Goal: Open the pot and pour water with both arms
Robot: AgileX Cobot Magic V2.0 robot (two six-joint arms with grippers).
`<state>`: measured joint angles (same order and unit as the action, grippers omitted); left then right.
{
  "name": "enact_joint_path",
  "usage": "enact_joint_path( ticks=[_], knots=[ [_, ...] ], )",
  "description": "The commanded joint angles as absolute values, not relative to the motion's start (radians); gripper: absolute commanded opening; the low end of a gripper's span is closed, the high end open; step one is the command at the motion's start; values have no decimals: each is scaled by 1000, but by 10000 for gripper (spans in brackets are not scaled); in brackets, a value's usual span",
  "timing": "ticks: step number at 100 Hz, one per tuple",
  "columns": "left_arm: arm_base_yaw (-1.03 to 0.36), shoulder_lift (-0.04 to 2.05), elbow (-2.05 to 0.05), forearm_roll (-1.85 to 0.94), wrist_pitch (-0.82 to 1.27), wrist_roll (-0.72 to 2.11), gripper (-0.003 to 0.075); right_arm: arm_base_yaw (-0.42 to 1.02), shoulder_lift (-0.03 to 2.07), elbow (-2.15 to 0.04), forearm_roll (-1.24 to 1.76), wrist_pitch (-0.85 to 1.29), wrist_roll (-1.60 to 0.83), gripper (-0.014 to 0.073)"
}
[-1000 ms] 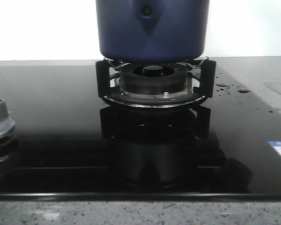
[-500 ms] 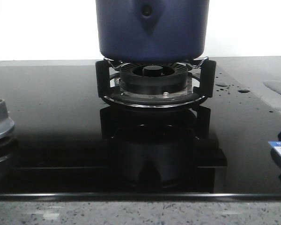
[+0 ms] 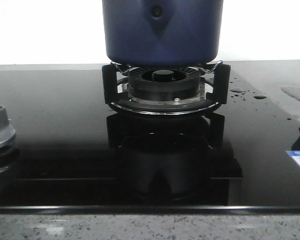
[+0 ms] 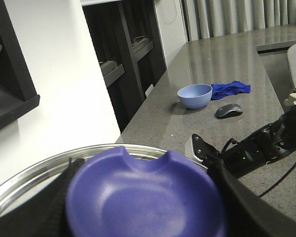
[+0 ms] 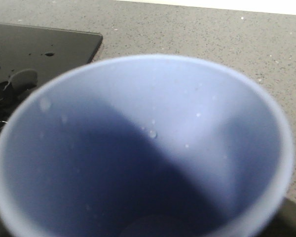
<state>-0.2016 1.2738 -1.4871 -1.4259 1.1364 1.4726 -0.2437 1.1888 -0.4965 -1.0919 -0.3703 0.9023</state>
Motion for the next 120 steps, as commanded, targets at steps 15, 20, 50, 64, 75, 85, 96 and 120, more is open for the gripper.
enact_joint_path(
  ticks=[15,20,50,64,75,85,96,120],
  knots=[
    [-204,1257,-1516,-1527,1120,1462,229,-251,1075,-522,-1033,-417,904,653],
    [-212,1261,-1516,-1527,1116,1462,229,-251,1039,-524,-1024,-417,904,652],
    [-315,1387,-1515,-1529,1051,1466,229,-251,822,-544,-1020,-439,905,652],
    [-354,1484,-1515,-1551,1026,1470,229,-247,701,-544,-1020,-437,947,587],
    [-370,1554,-1515,-1551,1004,1500,229,-247,613,-544,-1020,-435,992,323],
    [-372,1611,-1515,-1577,1007,1525,229,-247,538,-544,-1027,-424,994,-22],
    [-372,1666,-1515,-1628,1007,1549,229,-247,493,-544,-1045,-396,994,-64],
    [-372,1734,-1515,-1654,1000,1596,229,-247,468,-544,-1048,-379,994,-64]
  ],
)
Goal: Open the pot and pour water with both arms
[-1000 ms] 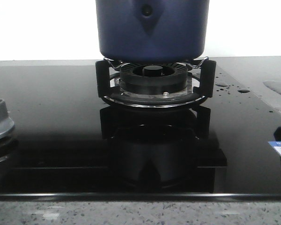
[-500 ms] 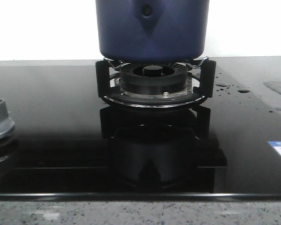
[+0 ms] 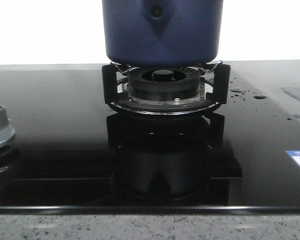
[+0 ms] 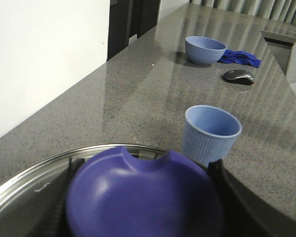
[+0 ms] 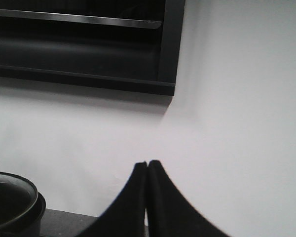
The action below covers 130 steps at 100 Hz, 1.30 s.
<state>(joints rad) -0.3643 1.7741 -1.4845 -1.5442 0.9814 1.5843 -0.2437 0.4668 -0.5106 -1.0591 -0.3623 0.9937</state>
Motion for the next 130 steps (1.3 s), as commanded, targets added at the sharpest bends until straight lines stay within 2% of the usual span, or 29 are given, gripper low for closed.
enact_joint_path(
  ticks=[1,32,39,51,58,68,83,90,95,100,107,114,130],
  knots=[
    [-372,1736,-1515,-1654,1000,1596,229,-247,468,-544,-1048,-379,994,-64],
    [-372,1753,-1515,-1656,977,1621,242,-247,468,-544,-1048,-374,994,-65],
    [-372,1753,-1515,-1664,977,1624,293,-247,468,-544,-1048,-374,994,-65],
    [-372,1753,-1515,-1694,977,1624,454,-247,468,-543,-1048,-374,997,-65],
    [-372,1753,-1515,-1712,977,1624,514,-247,468,-543,-1048,-374,998,-65],
    [-377,1753,-1515,-1733,981,1624,547,-247,468,-543,-1048,-372,998,-65],
    [-377,1735,-1529,-1739,1005,1624,544,-247,468,-543,-1048,-349,998,-65],
    [-359,1698,-1531,-1741,1010,1619,488,-247,468,-543,-1048,-319,998,-65],
    [-341,1658,-1531,-1729,1010,1617,395,-244,468,-540,-1048,-300,998,-65],
    [-320,1603,-1531,-1704,1007,1603,270,-229,468,-540,-1048,-266,998,-65],
    [-280,1523,-1531,-1650,979,1574,148,-199,468,-540,-1056,-233,998,-65],
    [-233,1443,-1531,-1581,954,1509,83,-166,468,-540,-1098,-225,998,-65],
    [-136,1274,-1511,-1373,958,1319,-3,-99,468,-540,-1184,-229,998,-65]
  ],
)
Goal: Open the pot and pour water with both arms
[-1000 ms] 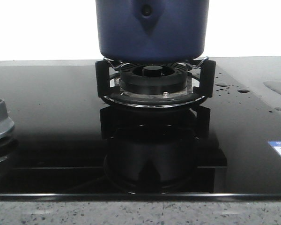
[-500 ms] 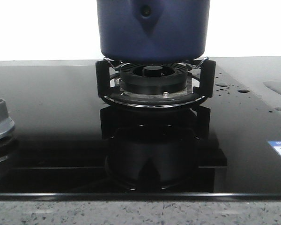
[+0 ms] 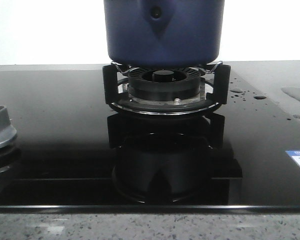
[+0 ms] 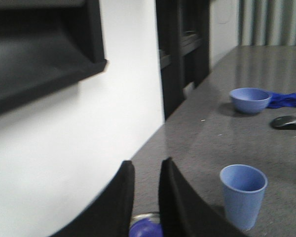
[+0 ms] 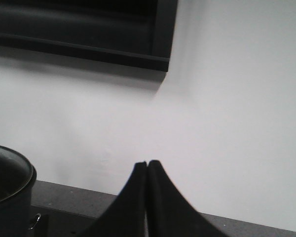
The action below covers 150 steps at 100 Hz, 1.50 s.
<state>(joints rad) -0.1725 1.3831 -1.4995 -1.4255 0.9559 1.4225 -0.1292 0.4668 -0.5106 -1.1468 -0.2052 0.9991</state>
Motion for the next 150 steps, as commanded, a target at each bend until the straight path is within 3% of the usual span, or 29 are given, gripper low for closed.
enact_joint_path(
  ticks=[1,22,47,66,115,133,144,150],
  knots=[
    [-131,1258,-1504,-1356,958,1315,-12,-93,468,-540,-1185,-231,998,-65],
    [-114,959,-1234,-1221,912,1299,-20,-29,468,-540,-1215,-286,998,-65],
    [-114,551,-755,-1250,586,1275,-20,-7,468,-540,-1218,-298,998,-65],
    [-114,348,-560,-1318,485,1246,-20,-7,468,-540,-1218,-298,998,-65],
    [-114,294,-496,-1315,487,1246,-20,-7,468,-540,-1218,-298,998,-65],
    [-114,294,-477,-1307,363,1262,-20,-7,468,-540,-1218,-299,998,-64],
    [-109,294,-456,-1206,340,1239,-20,-7,468,-540,-1218,-299,998,-65],
    [-104,294,-435,-1058,323,1094,-20,-7,468,-540,-1218,-299,998,-65]
  ],
)
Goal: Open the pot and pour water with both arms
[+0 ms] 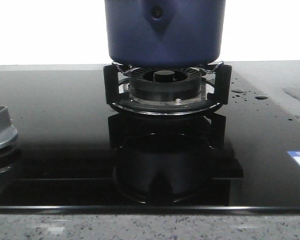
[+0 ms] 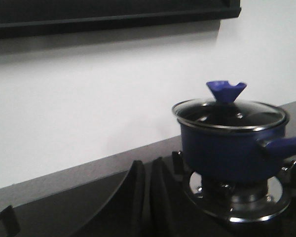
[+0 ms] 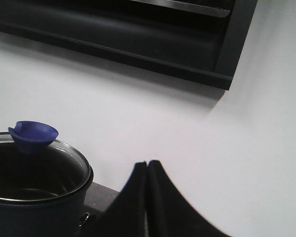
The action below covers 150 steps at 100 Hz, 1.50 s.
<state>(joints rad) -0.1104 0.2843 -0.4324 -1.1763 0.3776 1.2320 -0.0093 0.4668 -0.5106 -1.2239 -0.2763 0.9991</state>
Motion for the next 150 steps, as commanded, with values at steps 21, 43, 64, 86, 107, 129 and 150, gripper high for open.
enact_joint_path(
  ticks=[21,43,64,86,107,129,150],
  knots=[
    [-85,241,-275,-313,232,339,-20,-7,468,-540,-1218,-299,998,-65],
    [-85,49,-79,-80,75,178,-20,-7,468,-540,-1218,-299,998,-65],
    [-76,-31,10,-54,172,162,-20,-7,468,-540,-1218,-299,998,-65],
    [-57,-33,46,-67,282,43,-20,-7,468,-540,-1218,-299,998,-65],
    [-57,-33,46,-67,282,43,-20,-7,468,-540,-1218,-299,998,-65],
    [-57,-33,46,-67,282,43,-20,-7,468,-540,-1218,-299,998,-65],
    [-57,-33,46,-67,282,43,-20,-7,468,-540,-1218,-299,998,-65]
  ],
)
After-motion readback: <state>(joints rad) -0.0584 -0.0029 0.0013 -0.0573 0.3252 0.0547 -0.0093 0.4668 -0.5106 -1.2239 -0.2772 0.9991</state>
